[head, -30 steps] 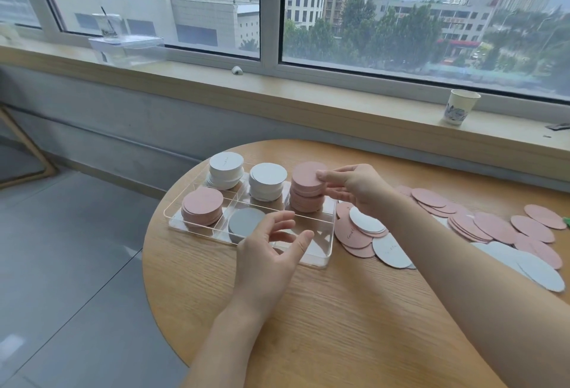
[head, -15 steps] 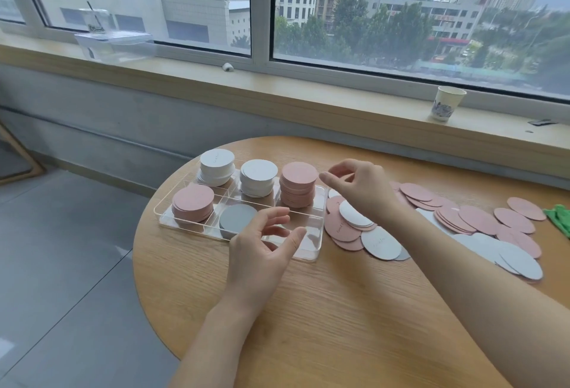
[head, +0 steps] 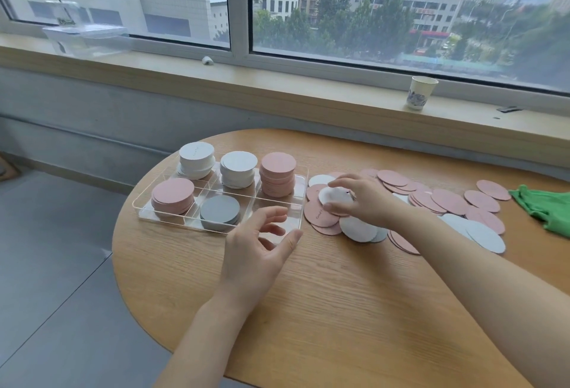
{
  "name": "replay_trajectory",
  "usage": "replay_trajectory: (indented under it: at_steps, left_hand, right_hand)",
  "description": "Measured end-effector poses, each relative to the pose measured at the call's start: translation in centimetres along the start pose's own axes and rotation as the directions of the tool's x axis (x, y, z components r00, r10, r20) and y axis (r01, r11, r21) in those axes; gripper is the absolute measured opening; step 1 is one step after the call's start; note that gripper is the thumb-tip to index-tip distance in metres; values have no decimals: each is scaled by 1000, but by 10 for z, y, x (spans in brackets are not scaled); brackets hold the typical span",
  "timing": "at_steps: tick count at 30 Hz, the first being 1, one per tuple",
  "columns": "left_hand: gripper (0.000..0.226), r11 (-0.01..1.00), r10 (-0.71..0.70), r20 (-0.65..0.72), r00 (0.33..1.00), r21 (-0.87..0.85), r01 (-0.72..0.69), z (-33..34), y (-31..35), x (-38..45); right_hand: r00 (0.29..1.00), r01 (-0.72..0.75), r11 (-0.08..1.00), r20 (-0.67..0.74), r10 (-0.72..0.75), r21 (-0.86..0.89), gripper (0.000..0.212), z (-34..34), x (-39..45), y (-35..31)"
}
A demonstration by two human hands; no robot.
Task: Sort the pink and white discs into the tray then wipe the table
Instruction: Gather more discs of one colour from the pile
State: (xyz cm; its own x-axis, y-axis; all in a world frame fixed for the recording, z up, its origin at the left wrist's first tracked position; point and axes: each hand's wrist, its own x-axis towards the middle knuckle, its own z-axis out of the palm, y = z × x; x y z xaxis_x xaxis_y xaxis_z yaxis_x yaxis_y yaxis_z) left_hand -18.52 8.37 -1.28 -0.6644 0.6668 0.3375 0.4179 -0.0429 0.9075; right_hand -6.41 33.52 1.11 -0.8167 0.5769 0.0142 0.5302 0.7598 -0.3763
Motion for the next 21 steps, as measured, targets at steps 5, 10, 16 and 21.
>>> replay_trajectory:
  at_steps: [5,10,16,21]
  left_hand:
    - [31,1000,1,20,1000,9,-1,1,-1,1]
    - [31,999,24,22,999,43,-25,2,2,1]
    - [29,998,53,11,999,22,-53,8,10,-5]
    - [31,997,4,75,997,-83,2,28,23,-16]
  right_hand:
    - [997,-66,992,-24,69,108,68,1,3,6]
    - [989,12,998,-148,-2,63,60,1,-8,2]
    - [969,109,971,-241,-56,212,59,-10,-45,-10]
    - [933,244,940,-321,-161,239,69,-6,-103,-21]
